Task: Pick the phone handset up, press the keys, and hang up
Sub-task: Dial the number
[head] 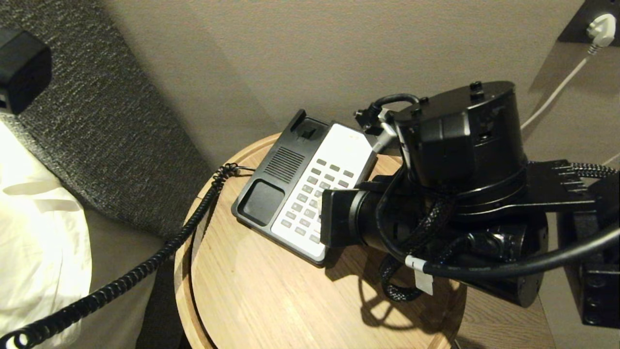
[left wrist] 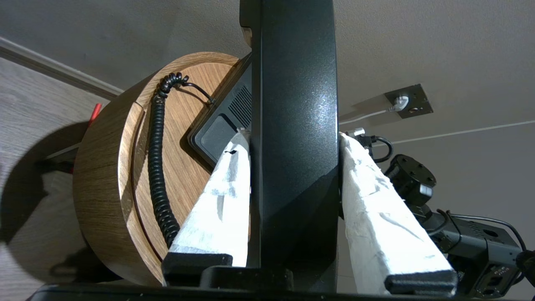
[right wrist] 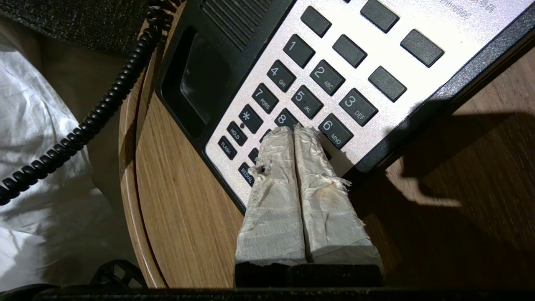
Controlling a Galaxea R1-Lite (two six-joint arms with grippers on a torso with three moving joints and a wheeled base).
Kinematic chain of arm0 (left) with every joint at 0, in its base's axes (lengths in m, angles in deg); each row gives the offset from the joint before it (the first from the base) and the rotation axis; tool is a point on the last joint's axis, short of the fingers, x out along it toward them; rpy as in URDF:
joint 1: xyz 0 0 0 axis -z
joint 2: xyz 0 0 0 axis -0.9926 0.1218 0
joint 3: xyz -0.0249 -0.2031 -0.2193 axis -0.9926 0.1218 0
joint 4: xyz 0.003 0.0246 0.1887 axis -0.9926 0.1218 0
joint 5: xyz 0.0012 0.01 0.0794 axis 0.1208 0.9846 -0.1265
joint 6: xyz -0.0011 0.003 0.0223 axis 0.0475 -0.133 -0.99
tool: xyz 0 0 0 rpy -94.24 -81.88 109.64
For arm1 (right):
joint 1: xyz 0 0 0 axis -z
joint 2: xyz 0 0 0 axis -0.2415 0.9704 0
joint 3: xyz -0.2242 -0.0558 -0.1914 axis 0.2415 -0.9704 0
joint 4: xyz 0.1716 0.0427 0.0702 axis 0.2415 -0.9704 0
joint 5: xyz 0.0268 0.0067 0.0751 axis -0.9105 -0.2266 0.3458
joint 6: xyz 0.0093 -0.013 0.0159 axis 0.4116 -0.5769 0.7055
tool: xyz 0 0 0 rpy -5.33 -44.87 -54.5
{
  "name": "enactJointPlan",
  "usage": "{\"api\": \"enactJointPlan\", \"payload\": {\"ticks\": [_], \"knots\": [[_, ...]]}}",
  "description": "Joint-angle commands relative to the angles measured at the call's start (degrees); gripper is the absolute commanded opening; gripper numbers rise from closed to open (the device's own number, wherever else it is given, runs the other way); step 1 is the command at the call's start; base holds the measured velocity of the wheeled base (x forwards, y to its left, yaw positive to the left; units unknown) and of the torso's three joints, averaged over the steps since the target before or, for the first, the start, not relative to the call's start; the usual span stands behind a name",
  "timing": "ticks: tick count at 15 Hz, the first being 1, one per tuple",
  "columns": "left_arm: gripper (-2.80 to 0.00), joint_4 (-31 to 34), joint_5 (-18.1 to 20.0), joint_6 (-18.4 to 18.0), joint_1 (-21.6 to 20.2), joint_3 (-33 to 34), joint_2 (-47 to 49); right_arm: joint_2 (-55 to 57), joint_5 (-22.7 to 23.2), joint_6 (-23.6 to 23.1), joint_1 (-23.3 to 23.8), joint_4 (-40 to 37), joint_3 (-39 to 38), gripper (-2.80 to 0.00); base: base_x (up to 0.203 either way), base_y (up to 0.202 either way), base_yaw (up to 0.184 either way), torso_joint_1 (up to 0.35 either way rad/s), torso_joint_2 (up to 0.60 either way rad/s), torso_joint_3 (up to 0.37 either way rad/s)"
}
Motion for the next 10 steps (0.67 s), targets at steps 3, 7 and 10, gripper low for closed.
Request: {"api": "enactJointPlan", "payload": {"ticks": [3, 7, 10], "knots": [[-2.8, 0.08, -0.03, 0.28, -0.01, 0.04, -0.1, 1.65, -0.08, 0.05, -0.11, 0.15, 0.44, -2.8, 0.0, 0.0, 0.0, 0.0, 0.0, 0.0], [-2.8, 0.08, -0.08, 0.28, -0.01, 0.04, -0.15, 2.76, -0.08, 0.05, -0.11, 0.07, 1.78, -2.8, 0.0, 0.0, 0.0, 0.0, 0.0, 0.0], [-2.8, 0.08, 0.01, 0.28, -0.01, 0.04, -0.1, 2.32, -0.17, 0.05, -0.02, 0.07, 1.51, -2.8, 0.0, 0.0, 0.0, 0.0, 0.0, 0.0]]}}
